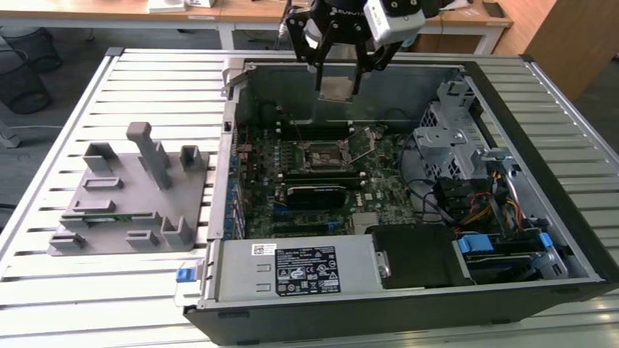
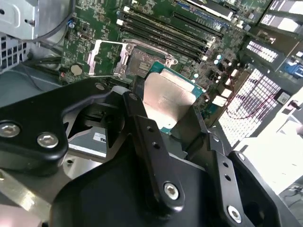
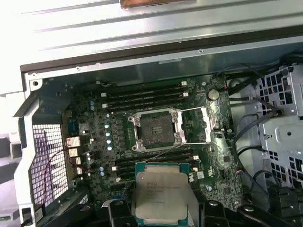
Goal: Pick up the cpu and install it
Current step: 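Place the cpu into insertion slot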
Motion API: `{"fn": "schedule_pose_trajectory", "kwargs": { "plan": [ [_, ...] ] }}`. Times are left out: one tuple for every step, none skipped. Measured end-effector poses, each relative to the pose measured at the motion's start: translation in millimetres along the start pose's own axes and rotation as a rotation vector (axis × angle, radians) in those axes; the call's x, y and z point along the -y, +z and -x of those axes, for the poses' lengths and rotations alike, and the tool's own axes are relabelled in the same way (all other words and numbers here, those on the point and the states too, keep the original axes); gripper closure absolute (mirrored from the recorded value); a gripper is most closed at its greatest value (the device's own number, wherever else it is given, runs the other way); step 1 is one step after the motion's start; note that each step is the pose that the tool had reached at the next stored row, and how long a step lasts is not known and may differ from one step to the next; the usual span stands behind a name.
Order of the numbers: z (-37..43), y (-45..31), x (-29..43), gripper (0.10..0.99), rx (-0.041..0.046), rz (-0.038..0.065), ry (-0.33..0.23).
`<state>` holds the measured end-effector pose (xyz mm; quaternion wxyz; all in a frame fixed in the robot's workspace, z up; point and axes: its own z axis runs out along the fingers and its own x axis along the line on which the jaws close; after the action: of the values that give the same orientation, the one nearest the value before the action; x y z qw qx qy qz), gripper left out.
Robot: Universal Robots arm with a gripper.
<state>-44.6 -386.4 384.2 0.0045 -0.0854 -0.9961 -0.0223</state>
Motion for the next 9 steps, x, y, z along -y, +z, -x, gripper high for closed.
{"fn": "schedule_pose_trajectory", "kwargs": {
  "plan": [
    [0.0, 0.1, 0.0, 0.557, 0.0007, 0.000, 0.015],
    [0.0, 0.1, 0.0, 0.557, 0.0014, 0.000, 0.030],
    [0.0, 0.2, 0.0, 0.557, 0.0022, 0.000, 0.046],
    [0.0, 0.3, 0.0, 0.557, 0.0029, 0.000, 0.062],
    [0.0, 0.4, 0.0, 0.557, 0.0035, 0.000, 0.076],
    [0.0, 0.5, 0.0, 0.557, 0.0042, -0.001, 0.088],
    [0.0, 0.5, 0.0, 0.557, 0.0047, -0.001, 0.099],
    [0.0, 0.6, 0.0, 0.557, 0.0052, -0.001, 0.109],
    [0.0, 0.6, 0.0, 0.557, 0.0058, -0.001, 0.119]
  ]
}}
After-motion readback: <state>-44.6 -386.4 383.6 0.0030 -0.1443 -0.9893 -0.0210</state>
